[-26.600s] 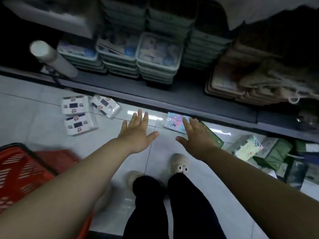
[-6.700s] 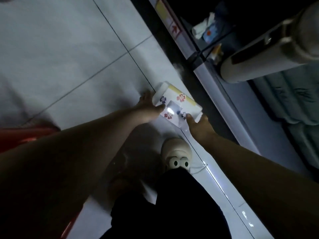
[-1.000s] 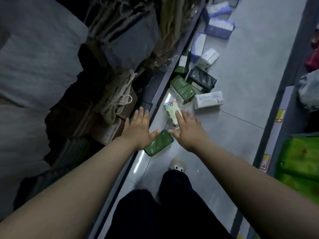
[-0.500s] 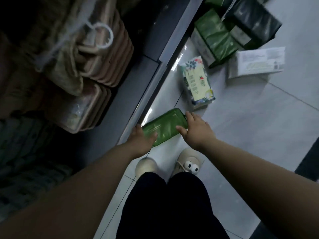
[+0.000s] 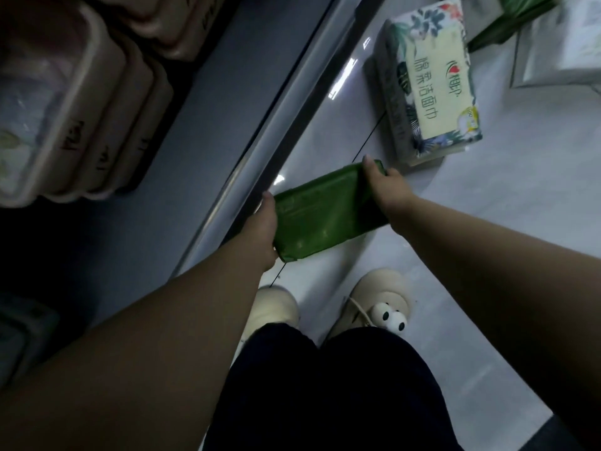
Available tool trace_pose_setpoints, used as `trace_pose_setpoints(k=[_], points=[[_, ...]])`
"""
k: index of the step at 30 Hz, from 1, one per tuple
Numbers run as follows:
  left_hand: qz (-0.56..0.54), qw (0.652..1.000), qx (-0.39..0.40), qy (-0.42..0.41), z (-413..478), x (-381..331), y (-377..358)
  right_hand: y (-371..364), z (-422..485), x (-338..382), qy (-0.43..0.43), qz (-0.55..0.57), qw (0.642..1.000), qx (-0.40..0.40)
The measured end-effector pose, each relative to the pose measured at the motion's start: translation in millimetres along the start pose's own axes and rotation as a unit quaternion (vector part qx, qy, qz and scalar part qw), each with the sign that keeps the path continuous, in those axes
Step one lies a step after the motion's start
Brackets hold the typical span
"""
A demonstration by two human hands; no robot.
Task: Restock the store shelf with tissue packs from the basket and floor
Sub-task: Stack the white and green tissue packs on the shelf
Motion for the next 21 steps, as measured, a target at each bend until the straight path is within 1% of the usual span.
trace_pose_setpoints(k=[5, 9, 12, 16, 19, 21], points=[[-0.037, 0.999, 0.023, -0.01, -55.0, -2.6, 8.8, 52.7, -41.0, -8.7, -0.041, 0.119, 0.991, -0.055], [-0.028, 0.996, 0.058, -0.054, -128.8, -17.0, 18.0, 110.3, -100.0, -0.5, -0.057, 0.18, 0.978, -0.09], [-0.019, 0.992, 0.069, -0.101, -185.8, -25.2, 36.2, 154.1, -152.3, 16.8, -0.052, 0.224, 0.968, -0.096], [-0.01, 0.982, 0.124, -0.141, -272.5, -44.9, 62.2, 215.1, -224.0, 44.8, -0.033, 0.28, 0.955, -0.092], [-0.035, 0.973, 0.129, -0.187, -343.5, -71.7, 85.1, 256.8, -277.5, 61.6, -0.031, 0.343, 0.935, -0.088], [-0.026, 0.963, 0.145, -0.227, -398.3, -91.0, 93.4, 286.1, -313.0, 74.3, -0.026, 0.382, 0.919, -0.092]])
Point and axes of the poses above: each hand's wrist, its own z-axis towards the middle knuckle, its own y-axis out of the back of the hand, x = y × z, the point moved 7 cm from there along z, towards the middle knuckle, and after that the axes turned 15 degrees about -x, right-handed, at the moved point
